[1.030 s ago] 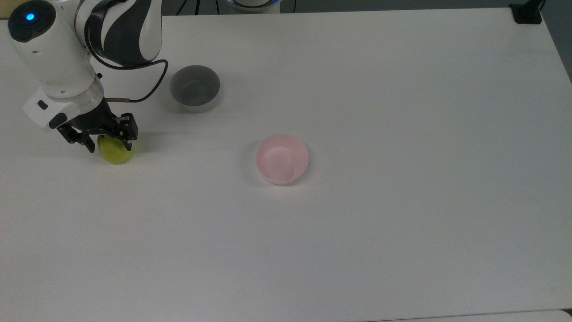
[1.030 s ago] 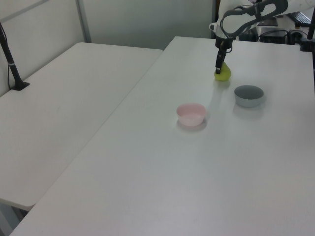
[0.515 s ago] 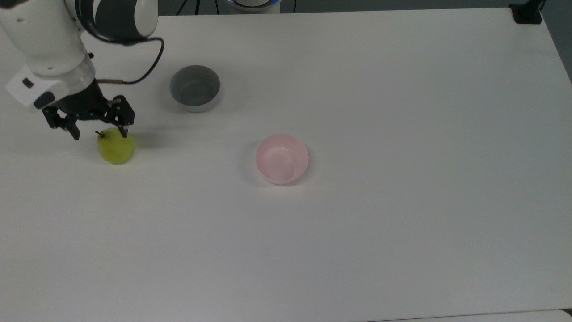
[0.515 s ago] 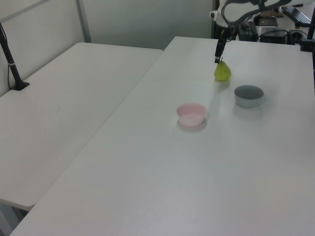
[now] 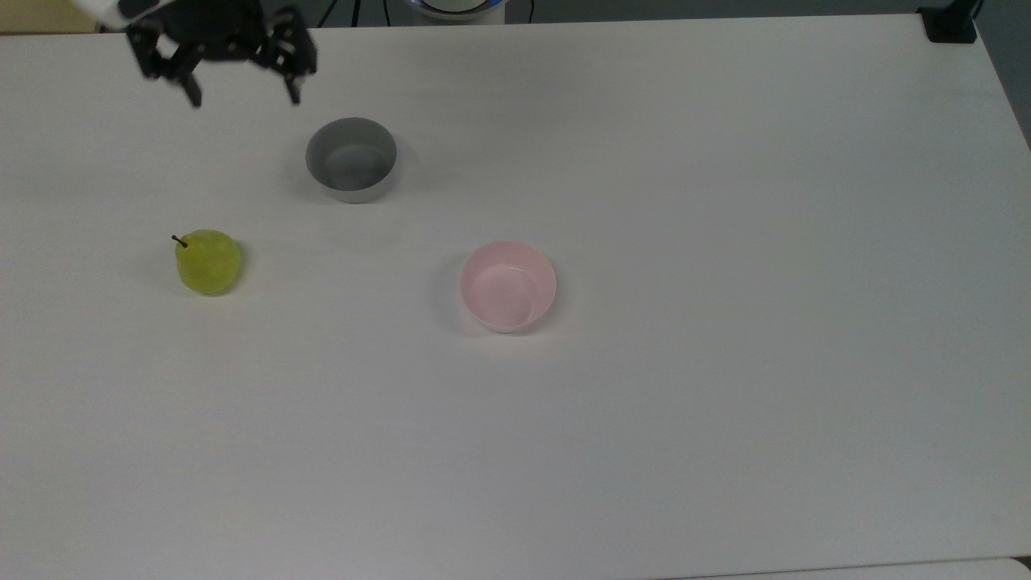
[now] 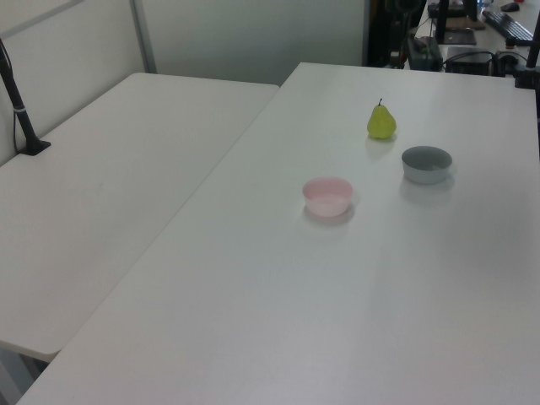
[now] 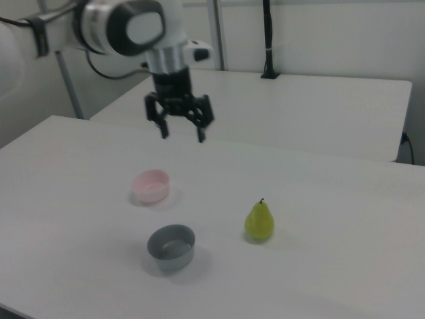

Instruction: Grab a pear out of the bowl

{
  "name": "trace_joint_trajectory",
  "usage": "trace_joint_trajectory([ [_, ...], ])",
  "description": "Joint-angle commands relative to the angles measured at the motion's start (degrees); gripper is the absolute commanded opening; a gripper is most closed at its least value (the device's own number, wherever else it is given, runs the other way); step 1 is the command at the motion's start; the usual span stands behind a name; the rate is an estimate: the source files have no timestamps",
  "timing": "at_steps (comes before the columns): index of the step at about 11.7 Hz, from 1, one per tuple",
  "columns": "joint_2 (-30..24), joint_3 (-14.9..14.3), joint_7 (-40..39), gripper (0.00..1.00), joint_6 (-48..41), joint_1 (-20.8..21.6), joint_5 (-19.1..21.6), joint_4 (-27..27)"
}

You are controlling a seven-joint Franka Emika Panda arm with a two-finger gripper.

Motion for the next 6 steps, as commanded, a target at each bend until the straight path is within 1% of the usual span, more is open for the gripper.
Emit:
trace_joint_trajectory([
  [1, -7.7, -6.4, 4.6, 1.00, -9.5, 10.7, -0.8, -2.2],
  [2, -9.1, -8.3, 5.9, 1.00, -10.1, 13.7, -0.1, -2.2],
  [3, -9.3, -10.0, 7.5, 1.00, -9.9, 16.8, 0.6, -3.1],
  [4, -8.7, -9.8, 9.3, 1.00, -9.2, 18.0, 1.3, -3.1],
  [5, -8.2, -9.4, 9.2, 1.00, -6.5, 18.1, 2.1, -3.2],
  [6, -8.2, -8.8, 9.5, 1.00, -2.2, 17.9, 2.6, -4.4],
])
